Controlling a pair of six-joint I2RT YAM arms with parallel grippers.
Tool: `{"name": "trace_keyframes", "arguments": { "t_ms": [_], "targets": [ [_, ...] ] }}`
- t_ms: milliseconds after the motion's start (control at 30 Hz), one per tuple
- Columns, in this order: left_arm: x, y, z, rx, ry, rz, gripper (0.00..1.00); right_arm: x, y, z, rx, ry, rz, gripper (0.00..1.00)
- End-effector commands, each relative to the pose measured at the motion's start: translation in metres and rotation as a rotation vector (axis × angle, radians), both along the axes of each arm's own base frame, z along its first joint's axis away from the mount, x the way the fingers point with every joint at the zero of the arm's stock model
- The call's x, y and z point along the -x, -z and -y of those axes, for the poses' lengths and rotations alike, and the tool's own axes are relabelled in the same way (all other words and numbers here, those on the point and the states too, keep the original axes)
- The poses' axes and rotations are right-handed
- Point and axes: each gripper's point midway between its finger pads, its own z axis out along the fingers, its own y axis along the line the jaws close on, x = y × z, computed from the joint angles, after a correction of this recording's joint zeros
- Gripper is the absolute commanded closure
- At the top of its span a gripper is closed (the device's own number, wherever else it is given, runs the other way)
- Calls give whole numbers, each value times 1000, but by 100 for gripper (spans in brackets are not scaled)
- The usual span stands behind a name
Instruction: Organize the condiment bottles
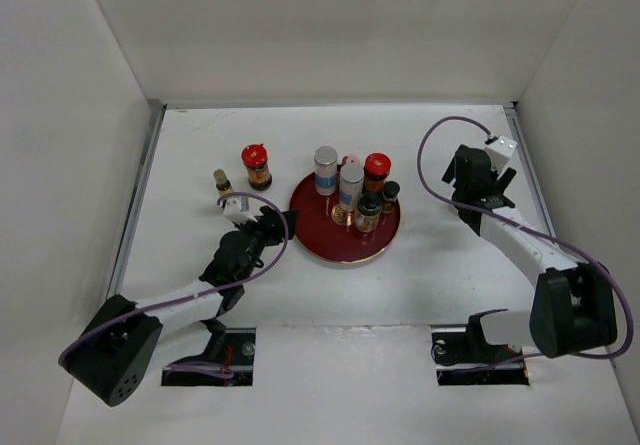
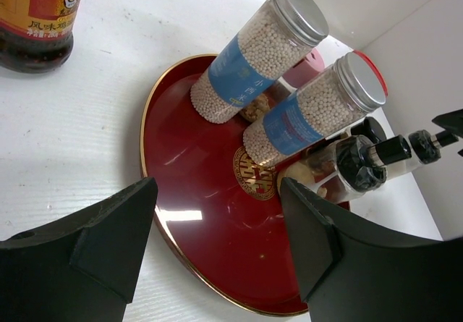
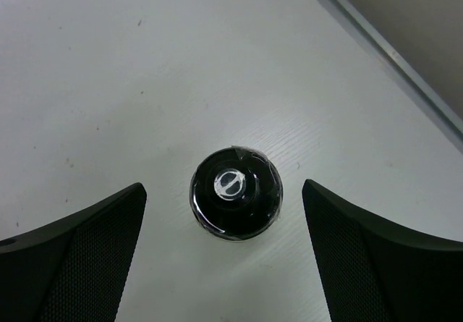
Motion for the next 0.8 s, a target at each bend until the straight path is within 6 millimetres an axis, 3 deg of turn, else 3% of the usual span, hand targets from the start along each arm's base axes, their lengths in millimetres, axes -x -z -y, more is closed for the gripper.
{"name": "trace_keyframes", "arguments": {
  "t_ms": [0, 233, 433, 600, 667, 767],
  "targets": [
    [-6, -32, 10, 62, 18, 84, 32, -14, -4, -4, -72, -41, 30, 8],
    [-7, -30, 11, 59, 20, 78, 32, -22, 13, 1, -102, -29, -11, 14],
    [-7, -30, 9, 60, 15, 80, 32, -27, 22, 2, -111, -22, -20, 27],
    [-6, -32, 11, 63, 20, 84, 32, -24, 13, 3, -111, -16, 6, 48],
    [-7, -32, 9, 63, 15, 85, 32, -18, -2, 3, -105, -9, 49, 49],
    [-6, -32, 10, 65, 18, 84, 32, -5, -29, -16, -90, -59, 115, 50]
  ]
}}
